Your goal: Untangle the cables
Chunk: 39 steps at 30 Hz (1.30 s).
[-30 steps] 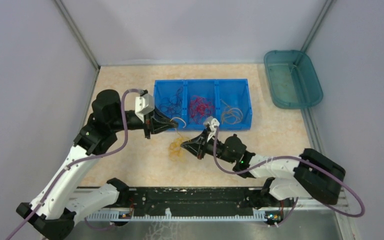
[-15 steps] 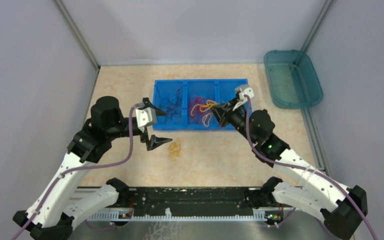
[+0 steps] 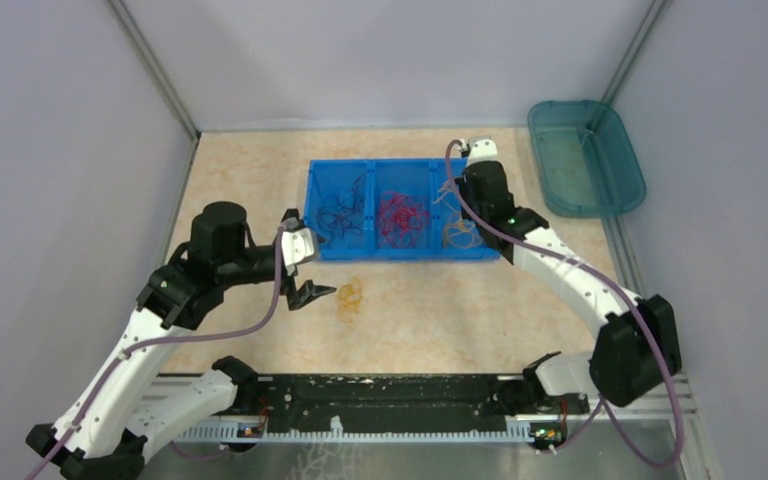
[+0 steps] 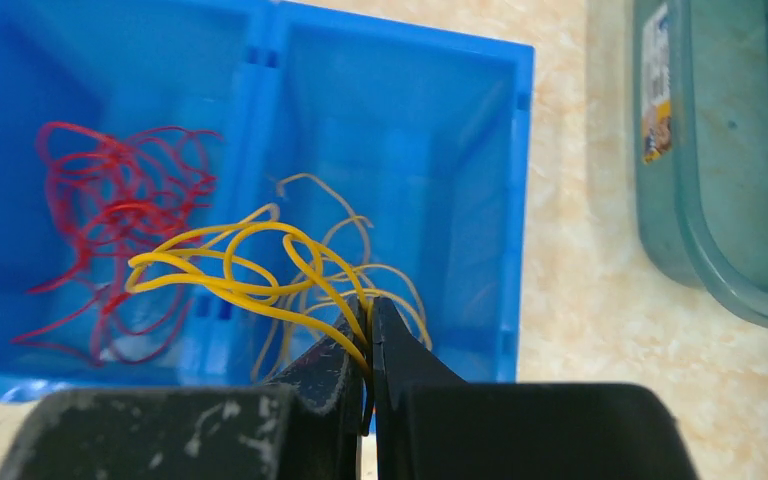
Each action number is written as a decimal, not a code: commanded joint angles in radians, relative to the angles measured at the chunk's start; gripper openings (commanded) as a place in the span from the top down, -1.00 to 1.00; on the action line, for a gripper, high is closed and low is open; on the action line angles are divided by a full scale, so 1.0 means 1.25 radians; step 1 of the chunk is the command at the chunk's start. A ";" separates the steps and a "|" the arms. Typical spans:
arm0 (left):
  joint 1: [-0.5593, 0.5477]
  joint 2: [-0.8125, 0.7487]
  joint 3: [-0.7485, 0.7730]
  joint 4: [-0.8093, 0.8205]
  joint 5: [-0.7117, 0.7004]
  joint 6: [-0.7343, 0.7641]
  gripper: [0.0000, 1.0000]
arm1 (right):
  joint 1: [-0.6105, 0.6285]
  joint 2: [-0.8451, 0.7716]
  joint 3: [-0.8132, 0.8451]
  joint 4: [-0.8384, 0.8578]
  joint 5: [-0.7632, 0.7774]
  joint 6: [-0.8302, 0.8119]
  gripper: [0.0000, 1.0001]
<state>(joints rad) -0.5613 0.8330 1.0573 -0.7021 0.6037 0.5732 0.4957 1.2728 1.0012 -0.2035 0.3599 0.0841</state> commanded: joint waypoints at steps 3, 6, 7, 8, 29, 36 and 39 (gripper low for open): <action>-0.004 -0.014 0.019 -0.021 -0.021 -0.011 -1.00 | -0.045 0.114 0.126 -0.059 0.108 -0.020 0.99; -0.004 -0.008 0.026 -0.027 -0.038 -0.028 -1.00 | -0.047 0.163 0.172 -0.092 0.114 -0.024 0.55; -0.004 -0.004 0.028 -0.029 -0.048 -0.033 -1.00 | -0.048 0.177 0.187 -0.105 0.114 -0.023 0.40; -0.004 0.000 0.030 -0.029 -0.060 -0.041 -1.00 | -0.048 0.182 0.200 -0.115 0.112 -0.022 0.24; 0.450 0.185 0.073 0.078 0.066 -0.154 -1.00 | 0.359 0.021 -0.056 0.144 -0.337 0.034 -0.11; 0.465 0.164 0.042 0.083 0.074 -0.162 -1.00 | 0.470 0.210 -0.104 0.299 -0.368 0.056 0.11; 0.467 0.154 0.040 0.079 0.082 -0.165 -1.00 | 0.472 0.273 -0.091 0.338 -0.373 0.057 0.16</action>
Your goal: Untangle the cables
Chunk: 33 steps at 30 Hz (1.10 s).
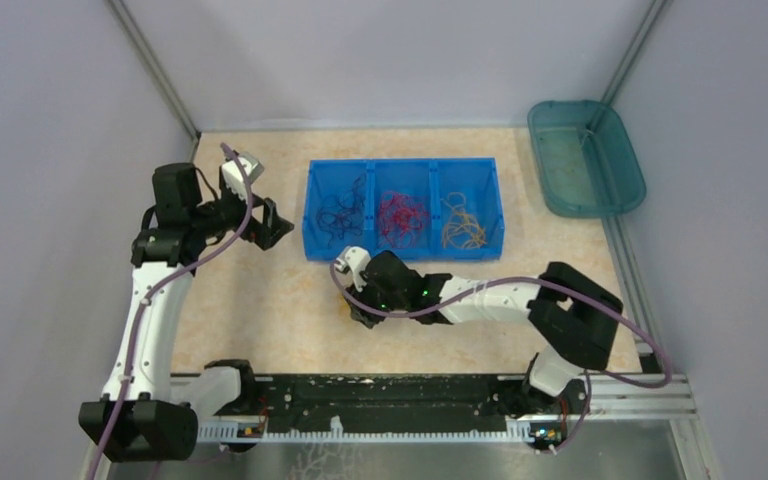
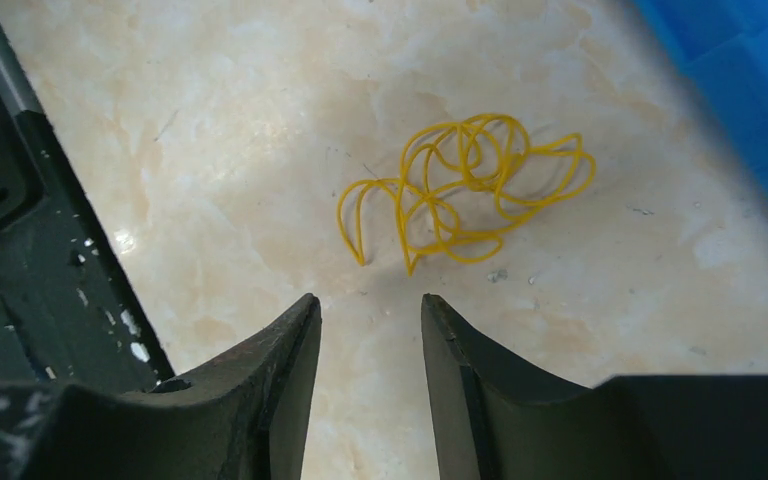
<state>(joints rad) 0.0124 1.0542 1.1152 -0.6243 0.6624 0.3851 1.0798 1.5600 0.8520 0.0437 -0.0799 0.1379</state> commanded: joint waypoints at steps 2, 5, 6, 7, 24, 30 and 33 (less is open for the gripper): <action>0.008 -0.027 -0.005 0.009 0.041 -0.015 -1.00 | 0.006 0.082 0.039 0.160 -0.017 0.008 0.17; 0.009 -0.035 -0.007 0.002 0.049 -0.011 -1.00 | 0.005 0.145 0.066 0.159 0.019 -0.006 0.23; 0.009 -0.037 -0.008 0.000 0.052 -0.009 -1.00 | 0.005 0.157 0.073 0.158 0.030 -0.013 0.25; 0.009 -0.040 -0.010 -0.003 0.056 -0.008 -1.00 | 0.005 0.168 0.076 0.162 0.038 -0.017 0.29; 0.009 -0.108 -0.047 -0.088 0.245 0.134 -1.00 | -0.036 -0.161 0.127 0.060 -0.130 -0.030 1.00; 0.008 -0.179 -0.092 -0.143 0.383 0.230 -1.00 | -0.148 -0.283 0.127 0.108 -0.352 0.096 1.00; 0.007 -0.183 -0.094 -0.154 0.420 0.244 -1.00 | -0.186 -0.310 0.113 0.173 -0.429 0.173 1.00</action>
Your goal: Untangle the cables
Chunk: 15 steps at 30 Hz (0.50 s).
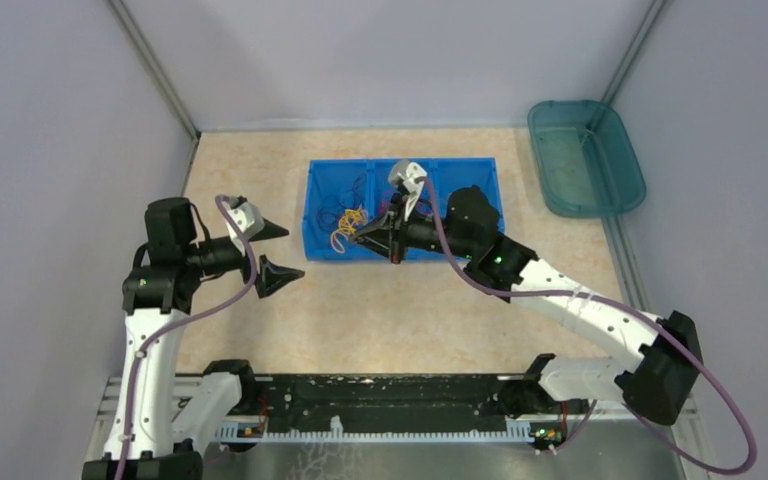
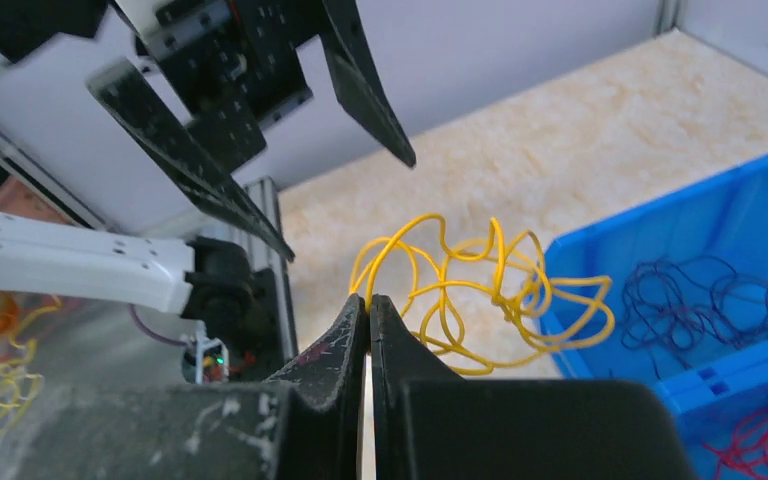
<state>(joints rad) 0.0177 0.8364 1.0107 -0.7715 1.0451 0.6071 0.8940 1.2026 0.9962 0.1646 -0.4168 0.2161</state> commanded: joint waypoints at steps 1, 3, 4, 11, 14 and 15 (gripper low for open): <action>0.004 -0.005 -0.007 -0.043 0.127 0.075 -1.00 | -0.041 -0.027 0.003 0.077 -0.170 0.122 1.00; 0.004 0.002 -0.003 -0.057 0.138 0.088 -0.97 | -0.056 -0.033 0.011 0.061 -0.169 0.137 1.00; 0.003 0.006 -0.001 -0.061 0.135 0.089 -0.97 | -0.070 -0.035 0.011 0.053 -0.161 0.154 1.00; 0.004 0.020 -0.022 -0.047 0.077 0.066 -1.00 | -0.261 -0.046 -0.027 0.046 -0.190 0.312 1.00; 0.003 0.027 -0.019 -0.015 0.044 0.017 -1.00 | -0.339 -0.032 -0.033 0.010 -0.200 0.343 1.00; 0.004 0.032 -0.014 -0.013 0.036 0.015 -1.00 | -0.368 -0.022 -0.036 0.005 -0.211 0.360 1.00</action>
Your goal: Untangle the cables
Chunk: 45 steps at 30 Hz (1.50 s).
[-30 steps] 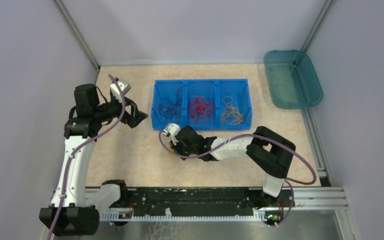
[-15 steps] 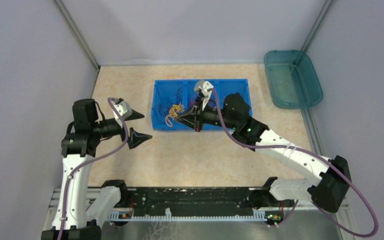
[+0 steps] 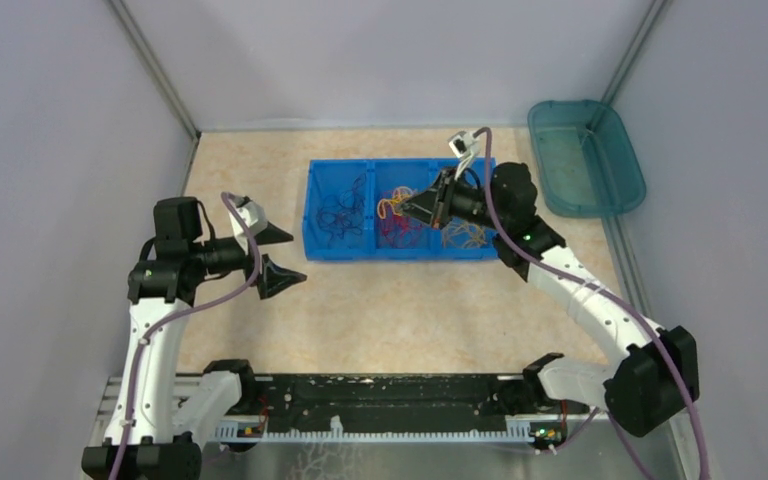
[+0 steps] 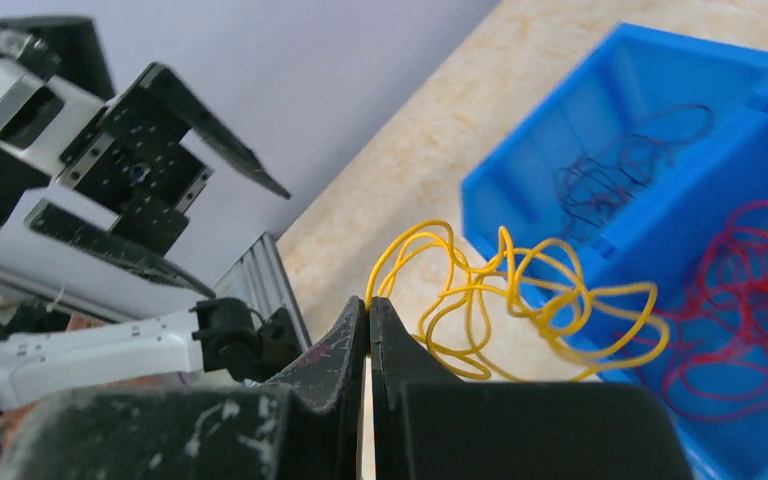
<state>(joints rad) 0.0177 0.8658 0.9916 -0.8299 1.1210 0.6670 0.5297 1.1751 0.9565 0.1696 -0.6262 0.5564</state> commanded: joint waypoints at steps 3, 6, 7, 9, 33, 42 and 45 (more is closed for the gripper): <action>0.003 0.019 0.015 0.031 -0.042 -0.035 -1.00 | -0.161 0.025 -0.005 -0.065 -0.011 0.084 1.00; 0.003 0.018 0.018 0.033 -0.048 -0.035 -1.00 | -0.232 0.041 -0.013 -0.120 0.066 0.060 1.00; 0.004 0.017 0.018 0.034 -0.050 -0.036 -1.00 | -0.250 0.046 -0.018 -0.127 0.087 0.052 1.00; 0.003 0.013 0.017 0.037 -0.061 -0.042 -1.00 | -0.273 0.058 -0.019 -0.139 0.138 0.030 1.00; 0.023 0.117 -0.025 0.280 -0.395 -0.229 -1.00 | -0.273 -0.148 -0.147 -0.155 0.680 -0.191 -0.98; 0.082 0.150 -0.310 0.687 -0.514 -0.300 -1.00 | -0.274 -0.322 -0.585 0.247 1.076 -0.242 -0.98; 0.097 0.169 -0.390 0.822 -0.516 -0.347 -1.00 | -0.274 -0.311 -0.627 0.298 1.135 -0.231 -0.98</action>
<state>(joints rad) 0.1154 1.0615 0.5930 -0.1204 0.5232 0.3202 0.1860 0.8066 0.1917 0.2802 0.5934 0.2817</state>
